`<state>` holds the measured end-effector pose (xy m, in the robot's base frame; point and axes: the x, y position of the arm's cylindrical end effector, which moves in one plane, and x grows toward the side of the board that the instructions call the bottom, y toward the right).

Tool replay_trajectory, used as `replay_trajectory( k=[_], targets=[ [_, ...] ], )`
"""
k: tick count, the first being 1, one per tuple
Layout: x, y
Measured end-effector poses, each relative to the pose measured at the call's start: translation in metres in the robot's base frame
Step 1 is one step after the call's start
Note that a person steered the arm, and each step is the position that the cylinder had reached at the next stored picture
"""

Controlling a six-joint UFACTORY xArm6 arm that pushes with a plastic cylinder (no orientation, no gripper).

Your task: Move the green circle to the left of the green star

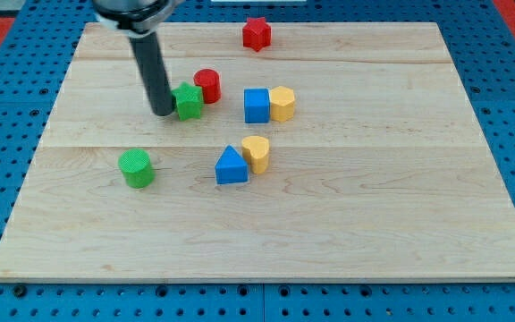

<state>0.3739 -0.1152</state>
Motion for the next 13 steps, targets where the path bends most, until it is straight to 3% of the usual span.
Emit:
replay_trajectory(
  k=[2, 4, 6, 7, 8, 9, 10, 11, 13],
  targets=[
    [-0.029, 0.065],
    [-0.053, 0.082],
    [0.027, -0.027],
    [0.040, -0.106],
    [0.105, -0.100],
    [0.132, -0.046],
    [0.117, -0.001],
    [0.074, -0.006],
    [0.052, 0.022]
  ],
)
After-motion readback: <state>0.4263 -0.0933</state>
